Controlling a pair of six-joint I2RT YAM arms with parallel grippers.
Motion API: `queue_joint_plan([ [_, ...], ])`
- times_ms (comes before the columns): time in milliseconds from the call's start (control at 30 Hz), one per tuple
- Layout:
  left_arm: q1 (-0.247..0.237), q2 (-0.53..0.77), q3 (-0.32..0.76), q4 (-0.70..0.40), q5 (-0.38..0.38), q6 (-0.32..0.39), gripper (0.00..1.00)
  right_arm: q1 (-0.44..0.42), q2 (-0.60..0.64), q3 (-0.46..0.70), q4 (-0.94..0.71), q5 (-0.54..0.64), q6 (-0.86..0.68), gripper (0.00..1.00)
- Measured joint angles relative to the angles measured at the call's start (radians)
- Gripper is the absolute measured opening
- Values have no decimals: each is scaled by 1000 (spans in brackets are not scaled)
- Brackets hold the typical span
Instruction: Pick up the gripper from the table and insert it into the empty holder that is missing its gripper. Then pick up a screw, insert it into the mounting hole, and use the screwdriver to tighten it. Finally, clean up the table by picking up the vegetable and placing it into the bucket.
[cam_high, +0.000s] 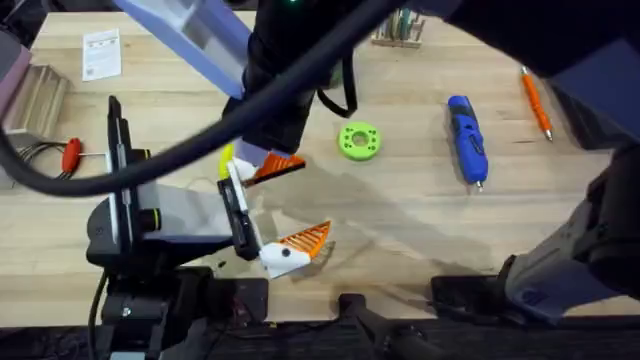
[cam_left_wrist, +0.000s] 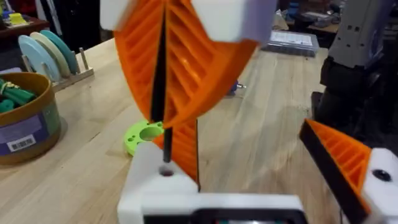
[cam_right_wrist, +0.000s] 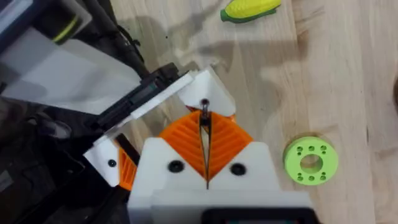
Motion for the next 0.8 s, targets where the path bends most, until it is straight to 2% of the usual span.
queue_joint_plan([
  [800, 0, 0, 0, 0, 0, 0, 986, 4, 26, 0, 0, 0, 0, 6],
])
